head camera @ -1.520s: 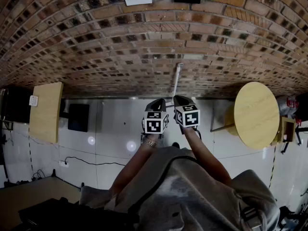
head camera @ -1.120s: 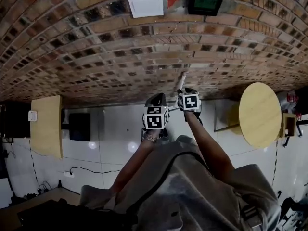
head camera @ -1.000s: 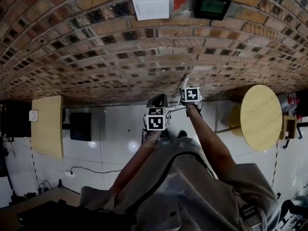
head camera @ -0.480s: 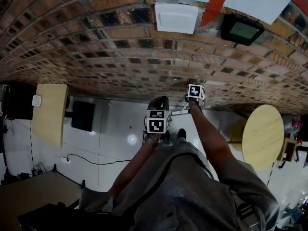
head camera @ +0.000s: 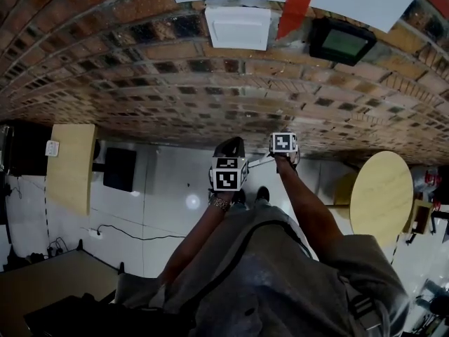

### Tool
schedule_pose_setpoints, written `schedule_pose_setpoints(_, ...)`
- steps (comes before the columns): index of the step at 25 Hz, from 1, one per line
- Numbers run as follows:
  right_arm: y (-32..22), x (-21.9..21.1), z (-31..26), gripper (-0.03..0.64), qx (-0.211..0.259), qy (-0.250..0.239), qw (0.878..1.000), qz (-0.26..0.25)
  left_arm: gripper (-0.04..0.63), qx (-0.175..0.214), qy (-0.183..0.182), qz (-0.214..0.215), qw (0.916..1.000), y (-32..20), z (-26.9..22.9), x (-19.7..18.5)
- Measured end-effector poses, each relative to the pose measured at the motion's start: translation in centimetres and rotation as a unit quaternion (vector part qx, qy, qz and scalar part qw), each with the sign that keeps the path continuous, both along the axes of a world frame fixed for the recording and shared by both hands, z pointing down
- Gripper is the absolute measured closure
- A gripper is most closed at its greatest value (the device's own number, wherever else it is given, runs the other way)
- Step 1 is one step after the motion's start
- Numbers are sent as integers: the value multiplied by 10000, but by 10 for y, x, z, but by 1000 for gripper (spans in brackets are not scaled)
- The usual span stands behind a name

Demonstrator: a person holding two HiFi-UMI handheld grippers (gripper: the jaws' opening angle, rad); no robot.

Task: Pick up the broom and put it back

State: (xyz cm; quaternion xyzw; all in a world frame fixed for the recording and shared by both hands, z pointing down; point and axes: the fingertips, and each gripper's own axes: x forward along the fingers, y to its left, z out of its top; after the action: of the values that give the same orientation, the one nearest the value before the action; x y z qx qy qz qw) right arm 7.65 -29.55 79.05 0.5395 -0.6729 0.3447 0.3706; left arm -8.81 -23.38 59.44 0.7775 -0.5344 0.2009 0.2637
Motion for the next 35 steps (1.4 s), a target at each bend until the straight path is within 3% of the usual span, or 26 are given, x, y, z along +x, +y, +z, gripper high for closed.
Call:
schedule_pose_setpoints(8,68,-5,-39,523,449,-211,9974,-518,601,162,50,137,9998,-8,-8,21)
schedule_pose_setpoints(13,75,-12,-91,522,1061,-341,9914,-686,601,220,67,138,9996,-11,-12,25)
schedule_pose_setpoints(18,78,-13,-126,522,1380,-507,9865,-728,603,226,93,275,9993,-9,-12,36)
schedule_pose_setpoints(27,76,-11,-142,522,1533,-613,9837,-713,603,356,34,661,9972,-9,-19,56)
schedule_pose_setpoints(35,69,-16,-145,522,1545,-673,9829,-743,601,339,39,555,9979,-13,-20,52)
